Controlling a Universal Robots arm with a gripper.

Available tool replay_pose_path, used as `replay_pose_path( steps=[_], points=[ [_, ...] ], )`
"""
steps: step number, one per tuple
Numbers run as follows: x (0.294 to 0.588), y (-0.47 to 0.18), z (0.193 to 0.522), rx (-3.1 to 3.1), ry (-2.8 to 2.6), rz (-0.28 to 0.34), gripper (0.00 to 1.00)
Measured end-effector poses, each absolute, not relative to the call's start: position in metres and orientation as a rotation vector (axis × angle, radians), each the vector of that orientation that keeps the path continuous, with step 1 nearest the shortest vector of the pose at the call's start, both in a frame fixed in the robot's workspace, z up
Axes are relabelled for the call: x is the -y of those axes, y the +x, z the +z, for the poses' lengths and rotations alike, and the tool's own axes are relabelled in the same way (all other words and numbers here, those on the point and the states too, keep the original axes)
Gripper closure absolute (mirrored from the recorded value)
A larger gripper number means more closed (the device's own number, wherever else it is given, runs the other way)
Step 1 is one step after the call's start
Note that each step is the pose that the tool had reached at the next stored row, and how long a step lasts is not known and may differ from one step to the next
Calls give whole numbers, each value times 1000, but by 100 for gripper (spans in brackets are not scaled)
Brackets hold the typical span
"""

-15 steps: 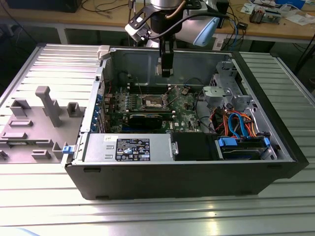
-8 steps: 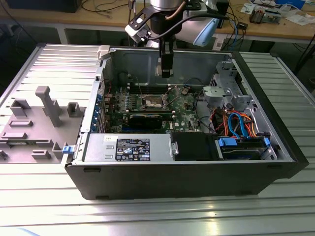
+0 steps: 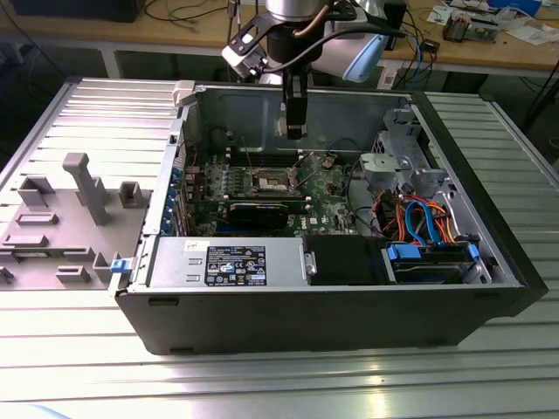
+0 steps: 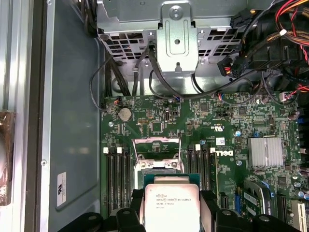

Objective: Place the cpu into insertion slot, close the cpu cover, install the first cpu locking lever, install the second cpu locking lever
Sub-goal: 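Place the cpu into insertion slot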

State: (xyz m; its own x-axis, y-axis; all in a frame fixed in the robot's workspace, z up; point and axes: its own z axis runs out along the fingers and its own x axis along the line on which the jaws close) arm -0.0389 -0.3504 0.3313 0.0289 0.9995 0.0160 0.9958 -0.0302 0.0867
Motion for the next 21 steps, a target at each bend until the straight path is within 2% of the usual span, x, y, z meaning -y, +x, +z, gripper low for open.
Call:
replay_pose_path(
  steps=[21],
  points=[
    [350,-39,326,-2151,2216,111,46]
  ],
)
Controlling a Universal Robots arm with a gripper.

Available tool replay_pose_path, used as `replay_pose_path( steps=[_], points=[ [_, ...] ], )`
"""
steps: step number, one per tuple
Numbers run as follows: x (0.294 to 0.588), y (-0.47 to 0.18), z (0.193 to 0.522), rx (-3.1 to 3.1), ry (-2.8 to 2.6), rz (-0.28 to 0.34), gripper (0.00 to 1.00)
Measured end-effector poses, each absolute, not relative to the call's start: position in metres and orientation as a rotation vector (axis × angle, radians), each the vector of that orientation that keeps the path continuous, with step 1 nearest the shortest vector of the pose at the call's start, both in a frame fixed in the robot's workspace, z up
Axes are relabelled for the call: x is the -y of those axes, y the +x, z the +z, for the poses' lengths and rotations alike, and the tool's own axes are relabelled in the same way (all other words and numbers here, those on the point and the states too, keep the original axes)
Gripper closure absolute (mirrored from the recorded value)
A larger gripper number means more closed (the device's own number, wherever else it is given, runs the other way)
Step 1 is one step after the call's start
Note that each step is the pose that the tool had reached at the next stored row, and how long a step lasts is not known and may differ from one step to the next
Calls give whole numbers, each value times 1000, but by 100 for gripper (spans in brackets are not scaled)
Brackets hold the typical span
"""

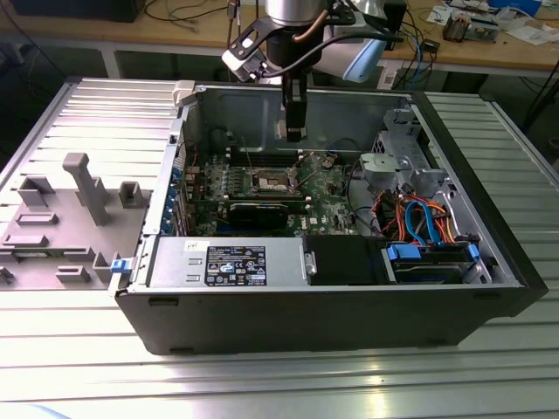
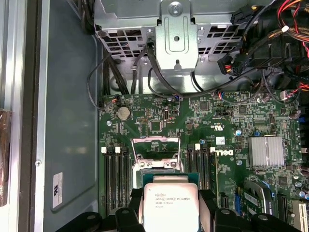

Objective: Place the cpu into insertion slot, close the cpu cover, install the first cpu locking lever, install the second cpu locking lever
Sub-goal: 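Place the cpu into insertion slot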

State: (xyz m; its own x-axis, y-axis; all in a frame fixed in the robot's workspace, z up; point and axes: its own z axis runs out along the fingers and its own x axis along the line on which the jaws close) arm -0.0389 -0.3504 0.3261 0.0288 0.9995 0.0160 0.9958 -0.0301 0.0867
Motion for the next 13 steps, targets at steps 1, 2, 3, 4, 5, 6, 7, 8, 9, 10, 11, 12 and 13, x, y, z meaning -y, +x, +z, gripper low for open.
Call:
replay_pose_path(
  steps=[1,2,3,4,5,6,7,8,9,10,11,12,13],
  points=[
    [350,-39,326,-2151,2216,111,46],
    [350,-39,325,-2151,2216,111,46],
    [350,-39,325,-2151,2216,111,46],
    [350,-39,325,-2151,2216,111,46],
    [350,-39,325,-2151,2216,111,46],
    [350,-39,325,-2151,2216,111,46],
    [350,-39,325,-2151,2216,111,46],
    [350,-39,324,-2151,2216,111,46],
    [350,-39,324,-2151,2216,111,46],
    [350,-39,324,-2151,2216,111,46],
    [350,-39,324,-2151,2216,111,46],
    [350,-39,324,-2151,2216,111,46],
    [350,-39,324,-2151,2216,111,46]
  ],
)
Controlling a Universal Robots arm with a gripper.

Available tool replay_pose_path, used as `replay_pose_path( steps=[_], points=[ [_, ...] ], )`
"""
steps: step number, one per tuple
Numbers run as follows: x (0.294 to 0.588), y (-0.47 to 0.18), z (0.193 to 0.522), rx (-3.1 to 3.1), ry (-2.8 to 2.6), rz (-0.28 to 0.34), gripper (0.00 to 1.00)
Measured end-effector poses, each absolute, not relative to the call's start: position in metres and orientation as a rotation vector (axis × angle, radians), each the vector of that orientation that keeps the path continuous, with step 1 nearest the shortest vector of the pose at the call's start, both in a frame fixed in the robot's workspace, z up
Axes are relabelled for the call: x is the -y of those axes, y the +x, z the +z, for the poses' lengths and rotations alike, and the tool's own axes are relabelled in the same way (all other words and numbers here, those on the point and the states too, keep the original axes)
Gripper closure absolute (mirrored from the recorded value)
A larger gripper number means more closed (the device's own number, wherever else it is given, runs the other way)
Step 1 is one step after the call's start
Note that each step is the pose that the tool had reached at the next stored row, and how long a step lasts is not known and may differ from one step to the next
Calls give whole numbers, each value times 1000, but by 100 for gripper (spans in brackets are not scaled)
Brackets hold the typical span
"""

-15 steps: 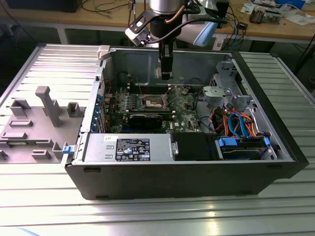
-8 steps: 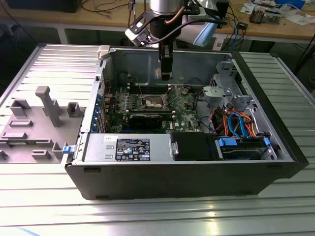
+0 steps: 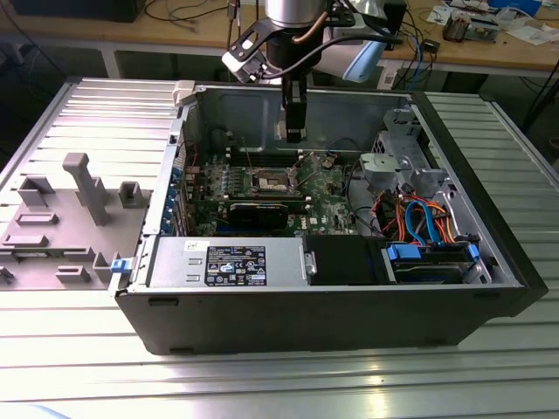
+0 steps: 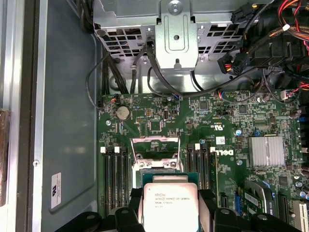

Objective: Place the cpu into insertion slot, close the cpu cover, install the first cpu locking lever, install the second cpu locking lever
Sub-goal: 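Place the cpu into insertion slot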

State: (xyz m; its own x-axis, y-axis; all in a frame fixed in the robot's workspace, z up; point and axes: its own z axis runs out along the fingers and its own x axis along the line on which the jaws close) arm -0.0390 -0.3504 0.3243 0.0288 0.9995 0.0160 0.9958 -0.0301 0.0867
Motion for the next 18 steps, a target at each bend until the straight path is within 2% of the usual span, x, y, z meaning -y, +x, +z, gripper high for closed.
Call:
replay_pose_path(
  steps=[18],
  points=[
    [350,-47,311,-2152,2215,111,46]
  ],
)
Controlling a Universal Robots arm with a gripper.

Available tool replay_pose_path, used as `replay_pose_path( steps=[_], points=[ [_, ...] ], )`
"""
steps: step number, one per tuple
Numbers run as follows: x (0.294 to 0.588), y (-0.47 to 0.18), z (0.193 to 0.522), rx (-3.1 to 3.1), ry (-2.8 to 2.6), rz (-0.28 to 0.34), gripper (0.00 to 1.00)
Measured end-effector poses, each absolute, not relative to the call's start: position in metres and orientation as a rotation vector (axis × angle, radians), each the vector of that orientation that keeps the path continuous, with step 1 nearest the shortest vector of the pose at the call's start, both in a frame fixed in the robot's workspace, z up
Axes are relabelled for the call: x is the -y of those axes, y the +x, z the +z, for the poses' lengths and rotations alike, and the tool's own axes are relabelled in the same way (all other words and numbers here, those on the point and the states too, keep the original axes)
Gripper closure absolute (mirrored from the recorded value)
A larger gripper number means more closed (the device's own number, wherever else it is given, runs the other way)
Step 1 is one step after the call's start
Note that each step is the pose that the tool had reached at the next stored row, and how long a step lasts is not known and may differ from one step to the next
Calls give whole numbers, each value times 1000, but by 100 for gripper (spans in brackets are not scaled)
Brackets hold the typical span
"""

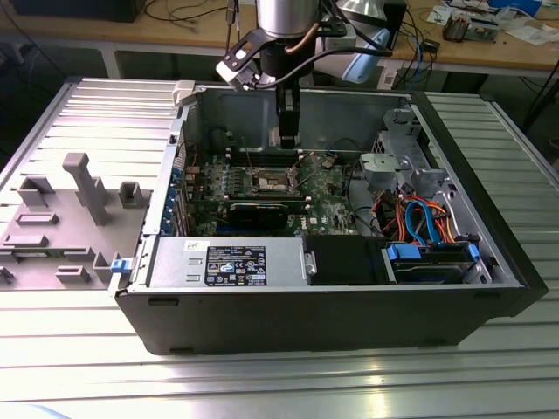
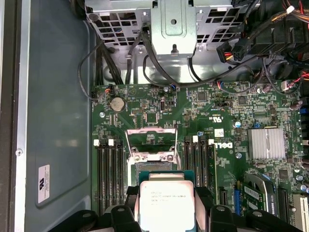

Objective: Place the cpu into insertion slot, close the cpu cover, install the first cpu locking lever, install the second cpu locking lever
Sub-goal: 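Place the cpu into insertion slot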

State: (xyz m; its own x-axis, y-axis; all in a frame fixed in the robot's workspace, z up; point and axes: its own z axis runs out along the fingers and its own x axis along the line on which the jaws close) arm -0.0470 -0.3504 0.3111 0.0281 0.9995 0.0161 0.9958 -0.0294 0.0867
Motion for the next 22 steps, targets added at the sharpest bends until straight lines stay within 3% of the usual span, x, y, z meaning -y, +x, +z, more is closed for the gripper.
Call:
replay_pose_path(
  steps=[22],
  points=[
    [350,-48,295,-2184,2193,105,46]
  ],
)
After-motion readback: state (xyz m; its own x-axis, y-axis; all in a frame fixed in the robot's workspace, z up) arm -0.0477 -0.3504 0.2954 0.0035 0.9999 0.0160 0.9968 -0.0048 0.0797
